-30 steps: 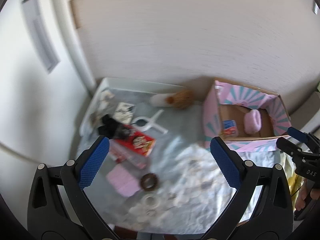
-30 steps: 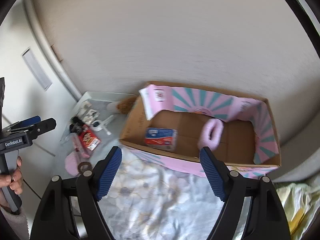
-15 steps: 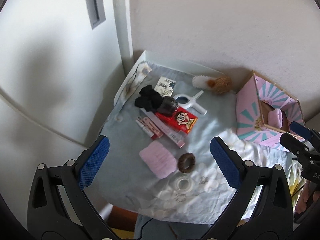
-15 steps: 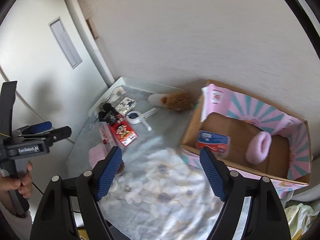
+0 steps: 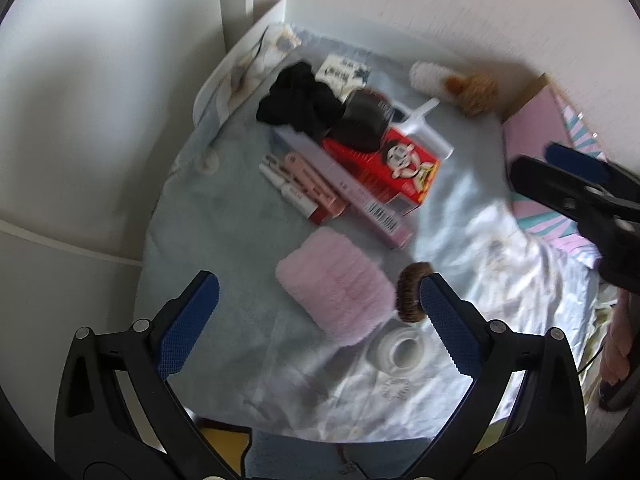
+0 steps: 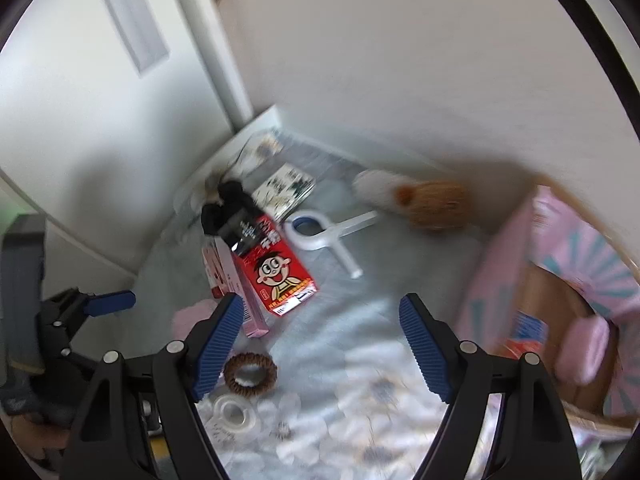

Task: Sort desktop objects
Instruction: 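Grasp the second pink slipper with the left tool while the right tool grasps the red milk carton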

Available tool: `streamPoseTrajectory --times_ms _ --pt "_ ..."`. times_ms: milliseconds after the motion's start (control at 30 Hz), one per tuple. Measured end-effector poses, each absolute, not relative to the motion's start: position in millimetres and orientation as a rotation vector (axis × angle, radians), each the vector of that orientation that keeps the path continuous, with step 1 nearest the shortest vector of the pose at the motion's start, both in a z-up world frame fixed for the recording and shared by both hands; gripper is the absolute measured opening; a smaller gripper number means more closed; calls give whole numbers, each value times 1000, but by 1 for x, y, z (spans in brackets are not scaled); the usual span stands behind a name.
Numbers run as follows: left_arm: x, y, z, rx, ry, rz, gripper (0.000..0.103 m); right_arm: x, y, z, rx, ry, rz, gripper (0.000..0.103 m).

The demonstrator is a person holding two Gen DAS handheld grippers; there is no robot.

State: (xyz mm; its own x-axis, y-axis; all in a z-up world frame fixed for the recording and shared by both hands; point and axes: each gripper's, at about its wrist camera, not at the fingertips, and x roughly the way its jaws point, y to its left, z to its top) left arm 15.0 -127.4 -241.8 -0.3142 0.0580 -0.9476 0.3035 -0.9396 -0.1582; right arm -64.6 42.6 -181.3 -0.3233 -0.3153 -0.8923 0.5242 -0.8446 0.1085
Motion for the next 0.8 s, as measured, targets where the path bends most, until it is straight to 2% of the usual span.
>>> streamPoseTrajectory --times_ms 300,567,800 --pt "11 -134 -270 1806 523 -2345 101 -84 12 -225 1477 413 -2043 77" --pt "11 -132 -274 1806 503 -2367 99 -94 7 -238 1502 389 -2005 77" --pt "17 -128 -276 1822 536 -2398 83 -92 1 -243 1490 437 -1980 77"
